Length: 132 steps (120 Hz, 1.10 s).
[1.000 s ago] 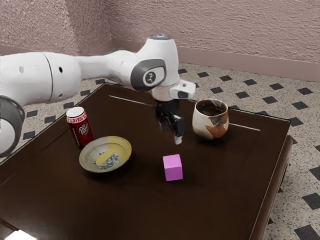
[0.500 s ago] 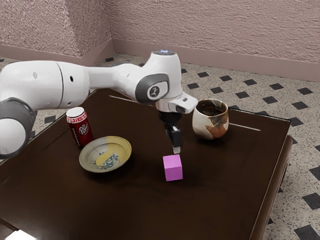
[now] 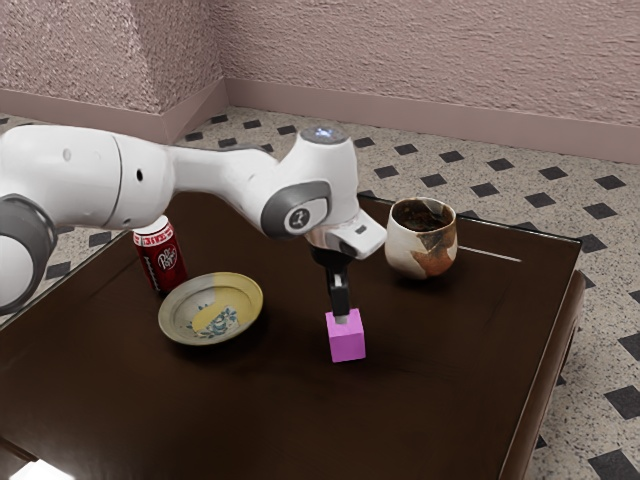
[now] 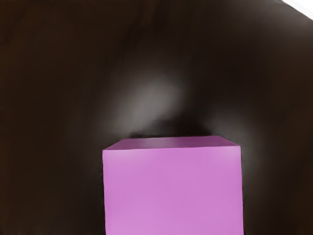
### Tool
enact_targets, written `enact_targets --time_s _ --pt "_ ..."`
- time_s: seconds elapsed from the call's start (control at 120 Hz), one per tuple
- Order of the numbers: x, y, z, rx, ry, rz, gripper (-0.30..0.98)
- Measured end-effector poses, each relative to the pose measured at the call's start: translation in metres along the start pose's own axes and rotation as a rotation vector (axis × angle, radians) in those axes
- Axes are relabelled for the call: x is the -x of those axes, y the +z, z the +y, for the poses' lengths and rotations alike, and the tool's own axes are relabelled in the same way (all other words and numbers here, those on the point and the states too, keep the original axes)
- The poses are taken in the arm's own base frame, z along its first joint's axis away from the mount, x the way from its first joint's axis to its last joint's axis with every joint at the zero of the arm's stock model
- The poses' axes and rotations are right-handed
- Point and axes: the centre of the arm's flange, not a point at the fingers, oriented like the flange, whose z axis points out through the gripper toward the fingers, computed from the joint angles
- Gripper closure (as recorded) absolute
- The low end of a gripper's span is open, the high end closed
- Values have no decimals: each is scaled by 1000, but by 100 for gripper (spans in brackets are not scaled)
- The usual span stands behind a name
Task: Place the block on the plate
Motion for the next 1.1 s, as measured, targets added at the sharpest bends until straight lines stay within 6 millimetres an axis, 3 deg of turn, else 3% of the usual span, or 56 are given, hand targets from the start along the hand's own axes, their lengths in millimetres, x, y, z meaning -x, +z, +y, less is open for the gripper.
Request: enact_targets --time_s 0.125,1.1 --pt "-6 5 9 -9 4 6 0" --pt "0 64 8 7 -85 45 0"
